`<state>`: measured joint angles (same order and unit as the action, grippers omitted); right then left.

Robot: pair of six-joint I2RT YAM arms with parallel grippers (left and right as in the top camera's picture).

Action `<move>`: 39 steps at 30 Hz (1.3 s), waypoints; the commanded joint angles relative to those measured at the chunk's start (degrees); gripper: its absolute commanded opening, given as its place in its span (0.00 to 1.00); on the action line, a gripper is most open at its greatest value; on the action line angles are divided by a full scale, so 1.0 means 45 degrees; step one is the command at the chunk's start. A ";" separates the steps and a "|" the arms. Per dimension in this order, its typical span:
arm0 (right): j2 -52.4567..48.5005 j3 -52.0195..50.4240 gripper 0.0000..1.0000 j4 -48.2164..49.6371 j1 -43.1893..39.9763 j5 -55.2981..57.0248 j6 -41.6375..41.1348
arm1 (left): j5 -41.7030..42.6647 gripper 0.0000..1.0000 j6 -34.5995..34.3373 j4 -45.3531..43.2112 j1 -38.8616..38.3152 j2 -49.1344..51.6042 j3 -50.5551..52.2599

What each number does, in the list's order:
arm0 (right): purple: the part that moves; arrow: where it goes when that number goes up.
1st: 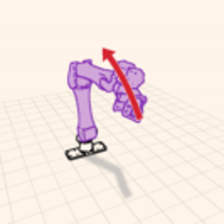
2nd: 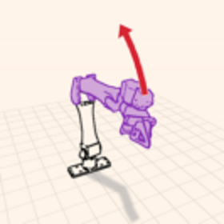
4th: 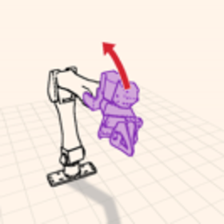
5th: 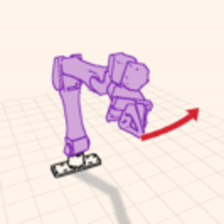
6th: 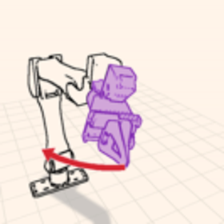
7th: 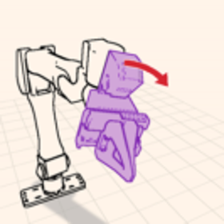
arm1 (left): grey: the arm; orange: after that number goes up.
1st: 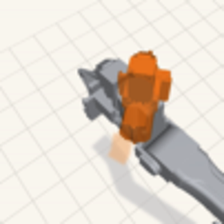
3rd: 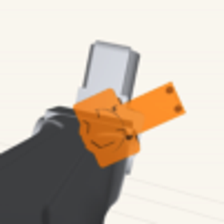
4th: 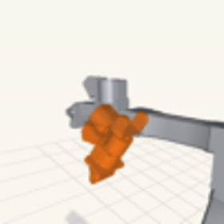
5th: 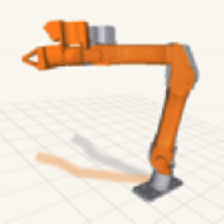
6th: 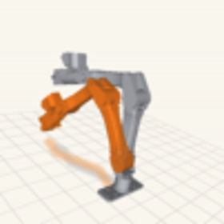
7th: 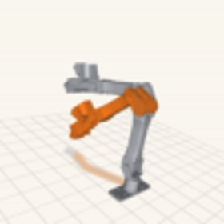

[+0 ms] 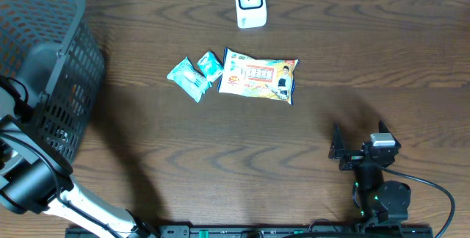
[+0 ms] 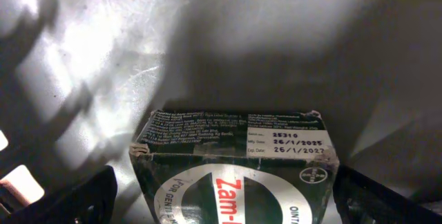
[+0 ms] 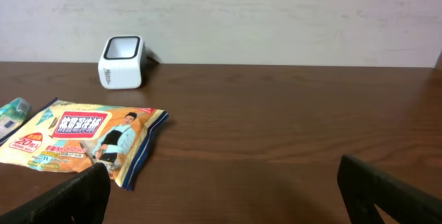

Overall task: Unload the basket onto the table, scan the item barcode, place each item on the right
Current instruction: 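Grasp the dark green Zam-Buk box in the basket with left gripper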

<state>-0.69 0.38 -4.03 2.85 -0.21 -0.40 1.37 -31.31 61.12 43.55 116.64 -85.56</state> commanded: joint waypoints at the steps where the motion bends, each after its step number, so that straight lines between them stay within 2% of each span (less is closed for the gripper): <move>1: 0.0068 -0.0015 0.99 -0.0058 -0.0044 0.0010 0.0049 | -0.0219 0.96 -0.0112 -0.0073 0.0029 0.0112 0.0223; 4: 0.0068 -0.0015 0.99 -0.0058 -0.0044 0.0015 0.0049 | -0.0219 0.93 -0.0112 -0.0141 0.0029 0.0141 0.0228; 13: 0.0068 -0.0015 0.99 -0.0058 -0.0044 0.0010 0.0049 | -0.0223 0.92 0.0039 -0.0136 0.0029 0.0816 0.0228; 16: 0.0068 -0.0015 0.99 -0.0058 -0.0044 0.0010 0.0049 | -0.0219 0.87 0.0039 -0.0141 0.0029 0.1088 0.0228; 20: 0.0068 -0.0015 0.99 -0.0058 -0.0044 0.0015 0.0049 | -0.0219 0.72 0.0034 -0.0146 0.0034 0.1117 0.0228; 26: 0.0068 -0.0015 0.99 -0.0058 -0.0044 0.0015 0.0049 | -0.0223 0.72 0.0039 -0.0151 0.0034 0.1117 0.0223; 32: 0.0068 -0.0015 0.99 -0.0058 -0.0044 0.0015 0.0049 | -0.0214 0.64 0.0039 0.0010 0.0034 0.1107 -0.0141; 34: 0.0068 -0.0015 0.99 -0.0058 -0.0044 0.0015 0.0049 | -0.0214 0.57 0.0039 0.0350 0.0034 0.1103 -0.0559; 39: 0.0068 -0.0015 0.99 -0.0058 -0.0044 0.0015 0.0049 | -0.0214 0.56 0.0248 0.1015 0.0034 0.0942 -0.1486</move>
<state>-0.69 0.38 -4.03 2.85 -0.23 -0.40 2.44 -31.09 64.84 43.51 119.74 -90.11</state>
